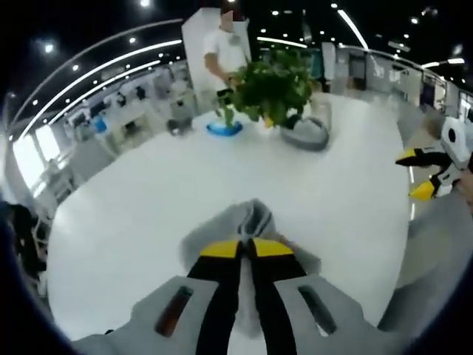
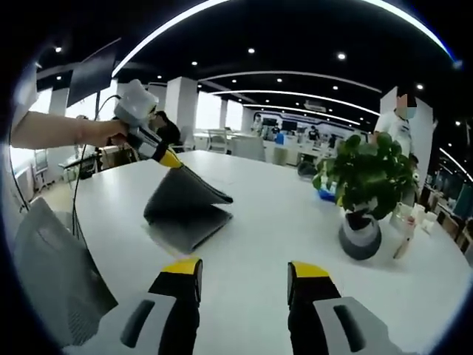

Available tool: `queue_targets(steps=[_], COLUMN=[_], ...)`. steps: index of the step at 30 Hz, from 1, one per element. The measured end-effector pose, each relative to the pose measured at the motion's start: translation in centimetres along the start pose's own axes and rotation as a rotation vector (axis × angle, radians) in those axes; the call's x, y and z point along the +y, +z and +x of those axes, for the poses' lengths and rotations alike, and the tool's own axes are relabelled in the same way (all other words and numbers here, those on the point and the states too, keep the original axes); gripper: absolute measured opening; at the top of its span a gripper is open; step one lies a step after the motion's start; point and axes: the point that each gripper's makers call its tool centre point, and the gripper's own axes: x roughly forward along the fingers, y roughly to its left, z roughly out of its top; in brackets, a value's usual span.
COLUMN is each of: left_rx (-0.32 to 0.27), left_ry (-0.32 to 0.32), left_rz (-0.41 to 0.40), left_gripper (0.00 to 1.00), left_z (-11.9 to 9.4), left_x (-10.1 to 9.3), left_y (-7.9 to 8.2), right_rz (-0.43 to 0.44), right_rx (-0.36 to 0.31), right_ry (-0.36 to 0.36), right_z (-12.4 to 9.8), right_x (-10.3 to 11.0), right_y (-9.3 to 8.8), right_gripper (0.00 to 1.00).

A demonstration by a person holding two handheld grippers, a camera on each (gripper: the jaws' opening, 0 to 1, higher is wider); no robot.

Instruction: Open the folded towel by lifting each exposed corner and separating the folded layers until the towel lies flat within the target outline without major curled edges

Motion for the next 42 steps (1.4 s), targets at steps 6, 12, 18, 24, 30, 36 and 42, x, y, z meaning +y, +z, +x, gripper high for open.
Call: queue_targets(steps=[6,12,18,24,30,36,42], left_rx=[-0.016,-0.027,-0.014,-0.002,0.019,0.022,0.030], left_ry=[0.046,0.090,0.111,0.133,0.153,0.166,0.179], left_rz=[0.002,-0.036,-0.027,-0.019,-0.003,-0.006,-0.005], left_gripper=[0.04,0.04,0.05,0.05,0.05,0.05,0.05], left_z=[-1.2,-2.3,-3.0,-3.7,-4.1,-4.8,-5.4], left_x=[1.9,3.8,5.0,6.3,7.0,7.5,8.1], left_y=[-0.1,-0.8,-1.8,-2.6,-3.5,-4.1,-4.8], right_rz=[-0.011,-0.022,-0.025,-0.014,-0.020,-0.018,-0.023], right_rx=[0.011,0.021,0.026,0.023,0.026,0.026,0.034], right_ry=[0.003,0.003,0.004,-0.004,-0.008,-0.011,-0.012], right_z=[0.0,0.1,0.1,0.0,0.0,-0.1,0.0], right_x=[0.1,0.2,0.3,0.1,0.1,0.0,0.0], right_y=[-0.2,-0.4,-0.5,-0.5,-0.5,-0.5,-0.6], right_gripper=[0.44,0.43,0.43,0.43,0.43,0.43,0.43])
